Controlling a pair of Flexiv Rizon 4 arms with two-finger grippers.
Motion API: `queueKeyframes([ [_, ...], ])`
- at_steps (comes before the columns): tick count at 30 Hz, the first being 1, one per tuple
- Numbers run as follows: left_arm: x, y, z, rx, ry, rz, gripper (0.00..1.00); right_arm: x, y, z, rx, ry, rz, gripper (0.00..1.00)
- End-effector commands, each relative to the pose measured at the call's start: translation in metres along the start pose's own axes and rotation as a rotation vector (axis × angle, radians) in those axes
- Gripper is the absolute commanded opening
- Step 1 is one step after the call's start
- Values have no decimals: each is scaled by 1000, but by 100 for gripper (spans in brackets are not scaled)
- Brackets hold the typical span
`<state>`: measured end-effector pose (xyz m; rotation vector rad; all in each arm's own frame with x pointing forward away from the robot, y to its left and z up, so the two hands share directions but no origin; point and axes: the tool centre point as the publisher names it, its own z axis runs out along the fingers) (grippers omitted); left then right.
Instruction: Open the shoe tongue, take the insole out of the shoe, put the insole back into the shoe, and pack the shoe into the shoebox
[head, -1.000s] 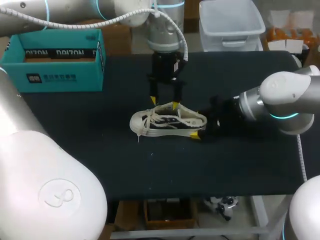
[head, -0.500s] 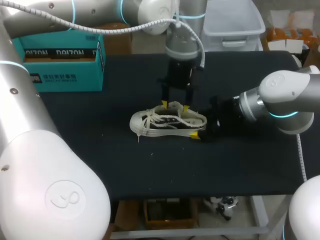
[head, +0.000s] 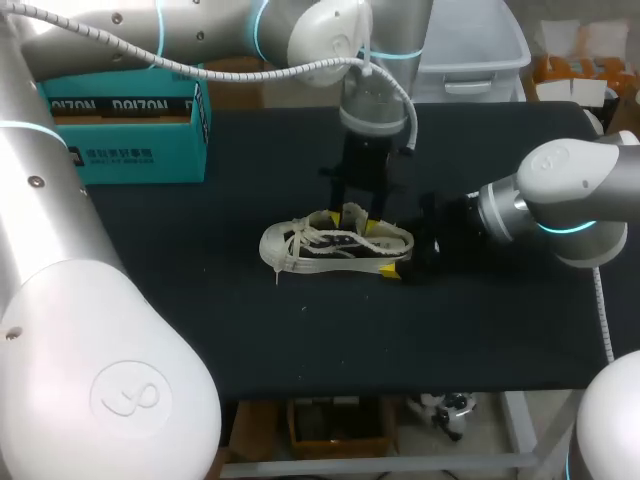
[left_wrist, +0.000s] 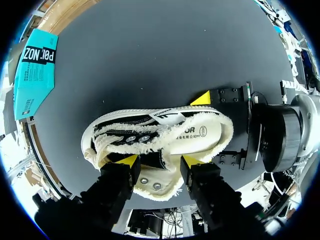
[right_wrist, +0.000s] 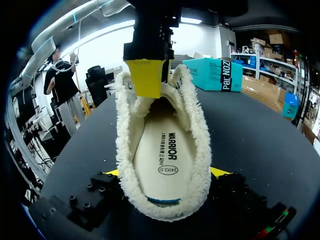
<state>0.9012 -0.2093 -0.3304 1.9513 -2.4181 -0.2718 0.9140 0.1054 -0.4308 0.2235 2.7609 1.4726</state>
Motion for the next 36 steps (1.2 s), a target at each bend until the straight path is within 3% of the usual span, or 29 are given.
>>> queueKeyframes([
  [1,6,-3,2,-5,-22,-10,48,2,-3,4,-3,1,-1,0],
  [4,4,-5,1,-23,-21,-12,45,2,-3,4,-3,1,-1,0],
  [6,3,-6,0,-26,-24,-17,38,2,-3,4,-3,1,-1,0],
  [13,-1,-5,1,-29,-46,-39,0,2,-3,4,-3,1,-1,0],
  [19,-4,-5,2,-25,-47,-46,0,2,-3,4,-3,1,-1,0],
  [23,-11,3,-3,12,-2,-43,0,2,-3,4,-3,1,-1,0],
  [36,-66,30,-20,137,199,-81,0,2,-3,4,-3,1,-1,0],
])
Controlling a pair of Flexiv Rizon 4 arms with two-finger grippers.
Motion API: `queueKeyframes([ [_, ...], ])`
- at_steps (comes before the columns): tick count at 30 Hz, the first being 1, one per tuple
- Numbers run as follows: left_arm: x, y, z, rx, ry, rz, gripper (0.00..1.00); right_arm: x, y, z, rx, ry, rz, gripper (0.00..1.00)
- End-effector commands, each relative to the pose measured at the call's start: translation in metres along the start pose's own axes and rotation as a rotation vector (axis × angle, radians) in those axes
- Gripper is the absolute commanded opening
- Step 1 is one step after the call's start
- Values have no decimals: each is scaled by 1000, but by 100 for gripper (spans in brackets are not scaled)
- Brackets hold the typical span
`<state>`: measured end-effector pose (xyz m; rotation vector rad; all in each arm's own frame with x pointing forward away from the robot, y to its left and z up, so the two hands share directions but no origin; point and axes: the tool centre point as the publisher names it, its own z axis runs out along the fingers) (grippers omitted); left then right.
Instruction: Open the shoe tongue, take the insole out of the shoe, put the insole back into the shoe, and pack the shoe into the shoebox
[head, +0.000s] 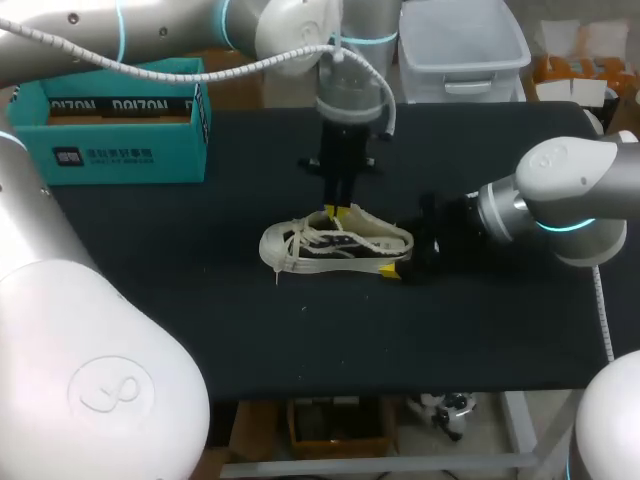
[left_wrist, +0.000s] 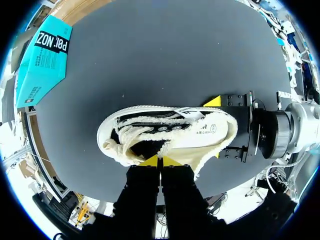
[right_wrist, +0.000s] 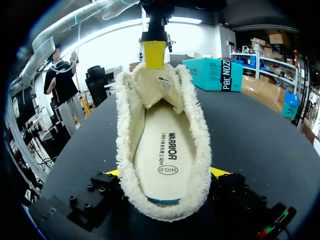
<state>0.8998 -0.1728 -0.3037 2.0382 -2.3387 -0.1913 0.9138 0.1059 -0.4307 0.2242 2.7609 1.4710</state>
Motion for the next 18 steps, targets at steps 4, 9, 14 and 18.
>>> queueKeyframes([
  [4,-46,14,0,117,222,-23,0,2,-3,3,-3,2,-1,0],
  [9,-64,11,3,132,294,-48,0,2,-3,3,-3,2,-1,0],
  [14,-77,11,3,148,341,-69,0,2,-3,3,-3,2,-1,0],
  [18,-86,9,7,137,383,-89,0,2,-3,3,-3,2,-1,0],
])
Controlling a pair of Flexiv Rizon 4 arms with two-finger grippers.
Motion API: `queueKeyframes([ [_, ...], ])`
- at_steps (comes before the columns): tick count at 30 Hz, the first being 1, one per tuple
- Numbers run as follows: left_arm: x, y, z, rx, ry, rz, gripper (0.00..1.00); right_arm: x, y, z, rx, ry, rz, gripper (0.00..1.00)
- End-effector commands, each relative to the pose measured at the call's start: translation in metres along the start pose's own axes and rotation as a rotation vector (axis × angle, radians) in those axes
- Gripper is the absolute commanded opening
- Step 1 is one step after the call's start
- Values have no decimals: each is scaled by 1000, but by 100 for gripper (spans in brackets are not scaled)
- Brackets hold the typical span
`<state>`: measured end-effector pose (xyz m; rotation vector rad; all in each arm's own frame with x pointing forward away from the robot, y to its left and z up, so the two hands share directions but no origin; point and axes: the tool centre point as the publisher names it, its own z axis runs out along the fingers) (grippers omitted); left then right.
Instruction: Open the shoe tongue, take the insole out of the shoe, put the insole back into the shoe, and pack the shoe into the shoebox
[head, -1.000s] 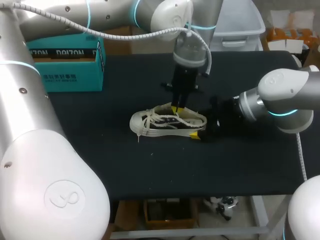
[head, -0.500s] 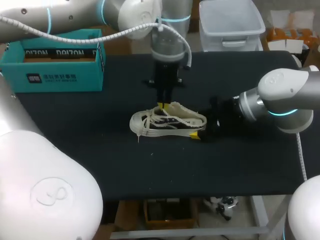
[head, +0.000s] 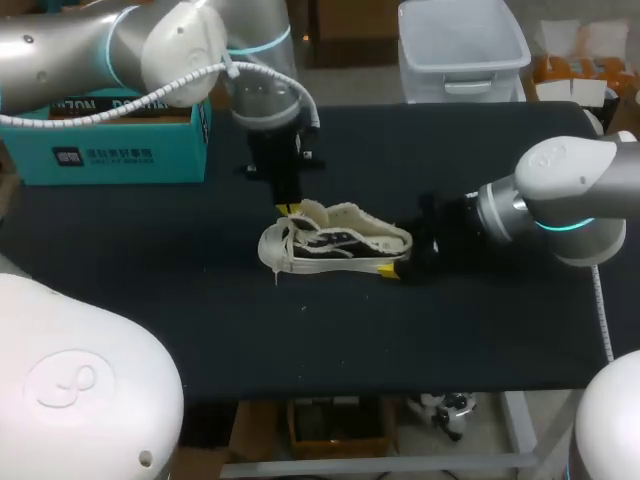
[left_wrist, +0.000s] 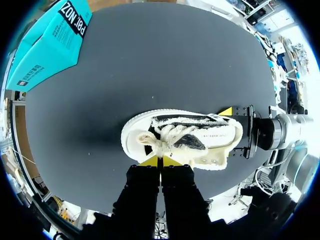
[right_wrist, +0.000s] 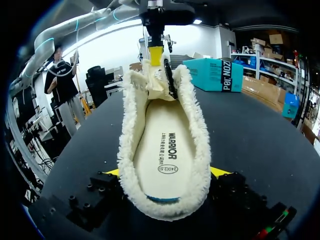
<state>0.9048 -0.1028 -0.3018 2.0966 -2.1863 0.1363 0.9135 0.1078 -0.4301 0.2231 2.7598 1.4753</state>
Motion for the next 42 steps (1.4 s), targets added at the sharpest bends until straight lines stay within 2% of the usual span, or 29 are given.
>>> queueKeyframes([
  [1,-19,4,2,23,191,-18,0,1,-5,2,-1,0,-1,0],
  [5,-28,4,6,6,219,-38,0,1,-5,2,-1,0,-1,0],
  [10,-29,3,11,-13,227,-33,0,1,-5,2,-1,0,-1,0],
  [11,-27,3,11,-19,228,-19,3,1,-5,2,-1,0,-1,0],
  [12,-25,4,9,-13,222,-10,16,1,-5,2,-1,0,-1,0],
  [14,-18,5,6,-12,225,24,33,1,-5,2,-1,0,-1,0],
  [17,-6,9,-3,-7,230,84,75,1,-5,2,-1,0,-1,0],
  [19,3,12,-11,4,231,127,82,1,-5,2,-1,0,-1,0],
  [22,14,17,-23,16,231,196,80,1,-5,2,-1,0,-1,0],
  [25,22,23,-34,5,231,271,50,1,-5,2,-1,0,-1,0],
  [27,28,24,-38,-10,223,308,46,1,-5,2,-1,0,-1,0],
  [28,31,23,-40,-40,219,331,46,1,-5,2,-1,0,-1,0],
  [30,39,22,-40,-48,184,335,53,1,-5,2,-1,0,-1,0],
  [31,42,22,-39,-52,173,336,53,1,-5,2,-1,0,-1,0],
  [32,48,21,-39,-59,154,342,66,1,-5,2,-1,0,-1,0],
  [35,62,19,-33,-80,75,343,70,1,-5,2,-1,0,-1,0],
  [38,76,17,-25,-91,18,335,79,1,-5,2,-1,0,-1,0],
  [42,87,15,-19,-73,-27,297,77,1,-5,2,-1,0,-1,0],
])
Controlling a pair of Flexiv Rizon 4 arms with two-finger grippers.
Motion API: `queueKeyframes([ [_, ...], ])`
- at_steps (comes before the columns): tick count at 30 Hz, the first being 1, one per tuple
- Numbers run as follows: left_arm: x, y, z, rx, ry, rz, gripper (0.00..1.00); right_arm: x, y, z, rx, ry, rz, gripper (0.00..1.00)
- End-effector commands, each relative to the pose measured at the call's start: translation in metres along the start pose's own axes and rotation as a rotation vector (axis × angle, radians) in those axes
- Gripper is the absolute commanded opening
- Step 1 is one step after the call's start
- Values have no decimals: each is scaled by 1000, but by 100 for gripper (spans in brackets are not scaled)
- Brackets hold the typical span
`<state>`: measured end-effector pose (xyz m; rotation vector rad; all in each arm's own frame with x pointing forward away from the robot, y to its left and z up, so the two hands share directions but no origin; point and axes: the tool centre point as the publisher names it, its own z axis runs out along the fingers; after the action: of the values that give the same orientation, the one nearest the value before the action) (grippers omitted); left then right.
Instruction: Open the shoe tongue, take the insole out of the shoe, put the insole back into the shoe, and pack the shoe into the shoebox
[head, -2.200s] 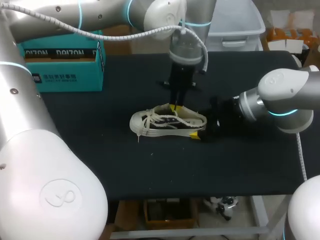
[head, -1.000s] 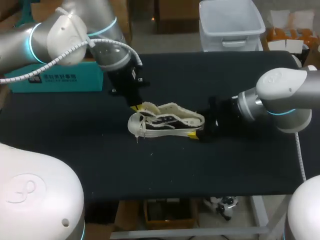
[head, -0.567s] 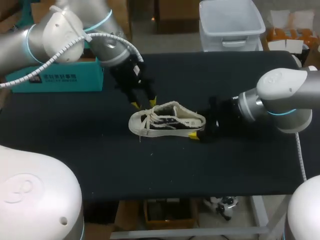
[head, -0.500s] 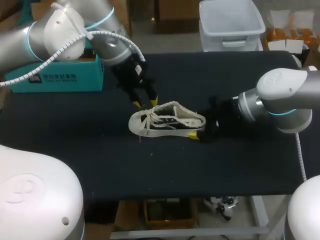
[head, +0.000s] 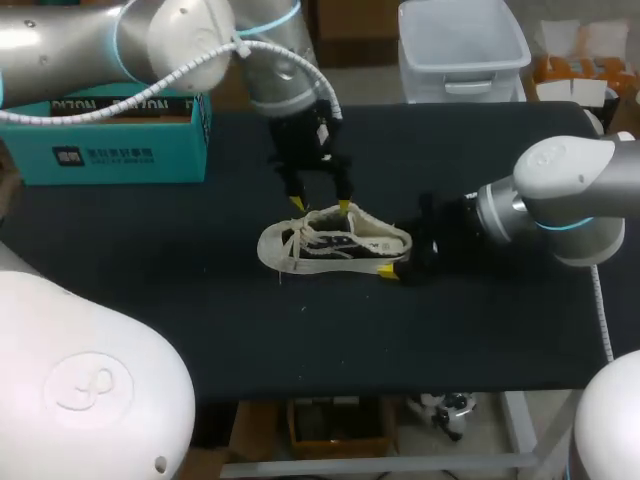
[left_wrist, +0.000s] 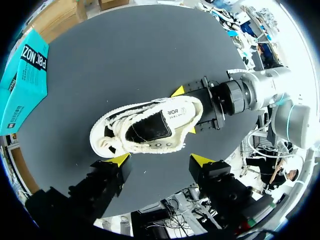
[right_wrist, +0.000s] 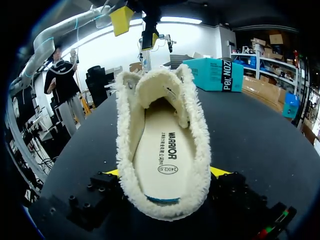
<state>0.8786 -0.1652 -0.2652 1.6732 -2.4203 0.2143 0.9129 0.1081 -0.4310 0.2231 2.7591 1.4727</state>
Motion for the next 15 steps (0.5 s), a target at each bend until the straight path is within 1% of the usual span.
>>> queueKeyframes([
  [1,16,-16,11,-51,-124,-28,76,1,-4,1,-2,2,0,0],
  [5,19,-21,20,-40,-178,-79,78,1,-4,1,-2,2,0,0],
  [9,18,-25,32,-43,-225,-126,77,1,-4,1,-2,2,0,0],
  [14,18,-26,43,-52,-250,-154,76,1,-4,1,-2,2,0,0],
  [15,17,-26,47,-42,-269,-171,75,1,-4,1,-2,2,0,0],
])
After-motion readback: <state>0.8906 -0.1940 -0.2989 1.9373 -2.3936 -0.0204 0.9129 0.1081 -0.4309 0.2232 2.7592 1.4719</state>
